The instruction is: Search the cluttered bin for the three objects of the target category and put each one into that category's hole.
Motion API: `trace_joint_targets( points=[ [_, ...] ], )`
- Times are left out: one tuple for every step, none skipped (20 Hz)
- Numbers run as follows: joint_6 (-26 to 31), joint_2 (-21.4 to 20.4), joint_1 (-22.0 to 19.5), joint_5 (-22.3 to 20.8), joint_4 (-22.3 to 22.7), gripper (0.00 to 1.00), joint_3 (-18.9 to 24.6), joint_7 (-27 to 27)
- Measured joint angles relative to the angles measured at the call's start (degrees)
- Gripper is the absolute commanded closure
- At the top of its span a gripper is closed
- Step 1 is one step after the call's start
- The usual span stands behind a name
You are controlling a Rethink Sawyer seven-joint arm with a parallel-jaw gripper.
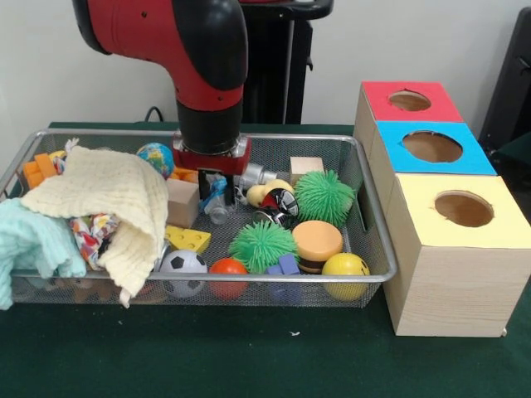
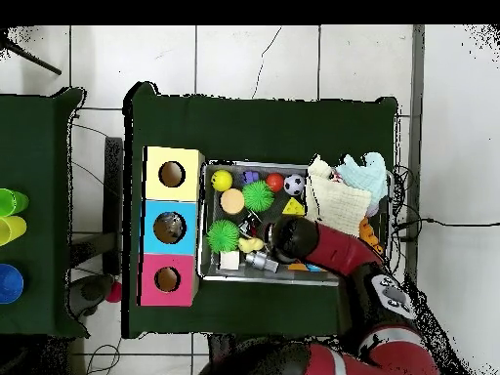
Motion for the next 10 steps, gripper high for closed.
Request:
trace_joint_targets(
  points=[
    [0.85, -0.47, -0.37, 0.11, 0.16, 1.00, 0.29, 0.00],
    [1.74, -0.95, -0.74, 0.21, 0.30, 1.00, 0.56, 0.00],
    [5.44, -2.87, -2.06, 0.53, 0.87, 1.00, 1.52, 0.00],
    [6.74, -3.55, -2.53, 0.62, 1.07, 1.00, 1.84, 0.00],
    [7.56, -3.97, -2.80, 0.68, 1.17, 1.00, 1.98, 0.00],
    [8.39, -4.38, -3.08, 0.74, 1.27, 1.00, 2.13, 0.00],
    [10.90, -5.62, -3.88, 0.89, 1.39, 1.00, 2.46, 0.00],
    [12.03, -6.21, -4.27, 0.95, 1.39, 1.00, 2.61, 0.00],
    [12.86, -6.64, -4.56, 1.01, 1.39, 1.00, 2.73, 0.00],
    [14.89, -7.89, -5.36, 1.17, 1.40, 1.00, 3.10, 0.00]
  ],
)
